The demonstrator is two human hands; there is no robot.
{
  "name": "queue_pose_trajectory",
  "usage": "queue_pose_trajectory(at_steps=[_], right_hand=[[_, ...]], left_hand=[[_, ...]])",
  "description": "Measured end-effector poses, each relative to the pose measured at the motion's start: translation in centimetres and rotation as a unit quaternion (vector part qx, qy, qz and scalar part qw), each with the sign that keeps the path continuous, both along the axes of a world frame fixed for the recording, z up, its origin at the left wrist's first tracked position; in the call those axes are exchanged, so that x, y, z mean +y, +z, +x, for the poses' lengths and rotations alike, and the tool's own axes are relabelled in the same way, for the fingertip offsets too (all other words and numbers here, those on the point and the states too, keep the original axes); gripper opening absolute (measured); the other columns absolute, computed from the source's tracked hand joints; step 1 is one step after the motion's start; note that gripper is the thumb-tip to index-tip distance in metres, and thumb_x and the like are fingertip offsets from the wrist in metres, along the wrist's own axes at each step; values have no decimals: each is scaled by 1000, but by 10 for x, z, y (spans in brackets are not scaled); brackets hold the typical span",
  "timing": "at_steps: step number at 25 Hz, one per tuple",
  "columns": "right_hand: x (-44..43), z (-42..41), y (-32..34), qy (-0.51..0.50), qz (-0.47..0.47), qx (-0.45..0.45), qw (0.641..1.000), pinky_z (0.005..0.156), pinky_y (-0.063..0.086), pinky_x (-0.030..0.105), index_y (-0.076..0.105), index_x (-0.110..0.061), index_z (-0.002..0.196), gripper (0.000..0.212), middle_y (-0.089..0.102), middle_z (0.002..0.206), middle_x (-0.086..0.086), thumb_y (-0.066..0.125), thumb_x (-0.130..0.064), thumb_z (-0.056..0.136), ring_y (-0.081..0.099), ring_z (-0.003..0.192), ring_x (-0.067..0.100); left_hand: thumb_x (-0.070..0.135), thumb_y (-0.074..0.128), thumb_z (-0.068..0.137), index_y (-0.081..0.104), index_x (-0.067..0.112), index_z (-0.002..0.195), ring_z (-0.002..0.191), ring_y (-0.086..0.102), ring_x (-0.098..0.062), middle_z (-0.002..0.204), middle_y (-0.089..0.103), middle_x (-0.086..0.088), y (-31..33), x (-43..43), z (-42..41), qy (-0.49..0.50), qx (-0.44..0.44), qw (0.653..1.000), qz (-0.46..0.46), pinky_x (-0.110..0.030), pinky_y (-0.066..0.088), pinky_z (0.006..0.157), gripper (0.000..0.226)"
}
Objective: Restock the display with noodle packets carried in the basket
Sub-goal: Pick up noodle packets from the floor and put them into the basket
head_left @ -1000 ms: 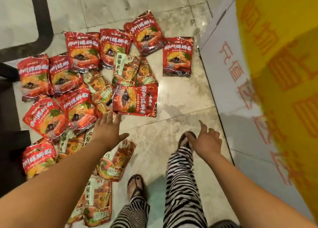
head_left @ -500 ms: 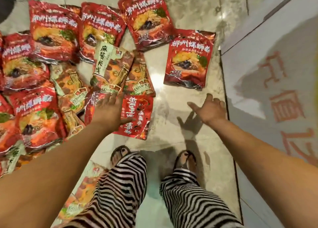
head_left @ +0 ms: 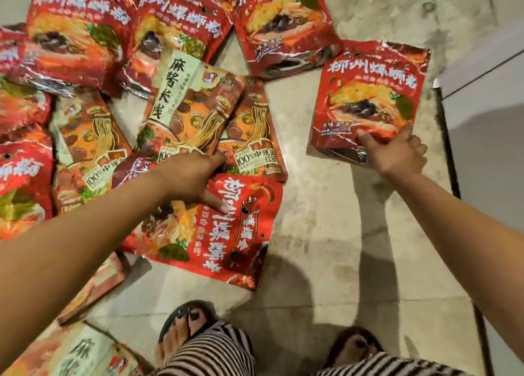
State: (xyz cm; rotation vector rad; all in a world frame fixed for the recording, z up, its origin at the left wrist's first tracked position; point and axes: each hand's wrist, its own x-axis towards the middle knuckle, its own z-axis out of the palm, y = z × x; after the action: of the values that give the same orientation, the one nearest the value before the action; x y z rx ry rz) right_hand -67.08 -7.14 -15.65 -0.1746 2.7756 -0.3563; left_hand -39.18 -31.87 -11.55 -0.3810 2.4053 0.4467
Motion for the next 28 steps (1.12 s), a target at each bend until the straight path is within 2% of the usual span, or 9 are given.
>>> queue_pose_trajectory(at_steps=[5, 9, 14, 16, 18, 21, 23, 25, 28], right_hand=[[-2, -12, -11, -69, -156, 7, 985, 106, 39, 50, 35, -7, 143, 116, 50, 137, 21, 52, -90, 63, 47, 127, 41], [-4, -49, 5, -96, -203, -129, 966, 98, 52, 44, 46, -9, 136, 142, 61, 129, 12, 79, -83, 19, 62, 112, 31], [14, -30, 8, -111, -247, -143, 952, 93, 54, 42, 57, -7, 126, 91, 66, 119, 12, 85, -62, 58, 65, 105, 31], [16, -31, 13, -112, -273, -180, 938, 88, 55, 38, 59, -4, 121, 76, 67, 111, 12, 85, -50, 66, 67, 98, 29], [18, -33, 18, -117, -292, -206, 927, 79, 56, 36, 59, -3, 116, 65, 68, 105, 13, 85, -42, 71, 68, 89, 28], [20, -26, 19, -134, -298, -239, 915, 68, 58, 32, 60, -4, 109, 55, 70, 99, 14, 83, -39, 74, 69, 80, 26], [18, -26, 22, -142, -303, -268, 904, 55, 58, 27, 59, -7, 96, 40, 70, 89, 12, 81, -35, 77, 69, 72, 24], [18, -30, 28, -145, -306, -298, 893, 50, 56, 28, 57, -10, 89, 32, 70, 85, 12, 80, -30, 78, 68, 68, 24], [19, -36, 31, -139, -295, -321, 889, 47, 55, 28, 58, -9, 92, 38, 71, 88, 13, 82, -32, 74, 70, 69, 25]], left_hand=[[77, 65, 59, 64, 25, 106, 88, 64, -13, 99, 70, 7, -14, -8, -13, -24, -67, 996, 60, -24, 49, 75, 71], [73, 65, 63, 56, 31, 80, 71, 60, 0, 79, 64, 16, -7, -3, -8, -3, -78, 994, 82, -14, 45, 61, 46], [65, 67, 57, 58, 19, 73, 45, 56, 8, 48, 61, 20, 21, -4, -30, 169, 12, 975, 147, -8, 37, 47, 49], [61, 70, 61, 61, 17, 80, 46, 59, 6, 51, 65, 20, 29, -8, -48, 296, 127, 931, 169, -12, 41, 49, 49], [53, 69, 78, 63, 14, 83, 50, 63, -4, 56, 68, 8, 30, -7, -60, 432, 209, 856, 192, -15, 45, 48, 39], [67, 65, 79, 62, 4, 93, 66, 68, -28, 74, 67, -16, 18, 3, -70, 578, 241, 756, 190, -34, 58, 61, 64], [62, 65, 82, 54, 5, 75, 36, 54, -15, 45, 55, -8, 11, 8, -73, 641, 254, 692, 213, -22, 47, 40, 58], [57, 65, 83, 44, 12, 68, 18, 32, -8, 30, 40, 2, 7, 10, -75, 672, 241, 668, 210, -10, 26, 30, 53], [57, 69, 81, 43, 14, 68, 20, 29, -8, 41, 42, -1, 1, 8, -75, 670, 223, 667, 238, -10, 23, 31, 52]])
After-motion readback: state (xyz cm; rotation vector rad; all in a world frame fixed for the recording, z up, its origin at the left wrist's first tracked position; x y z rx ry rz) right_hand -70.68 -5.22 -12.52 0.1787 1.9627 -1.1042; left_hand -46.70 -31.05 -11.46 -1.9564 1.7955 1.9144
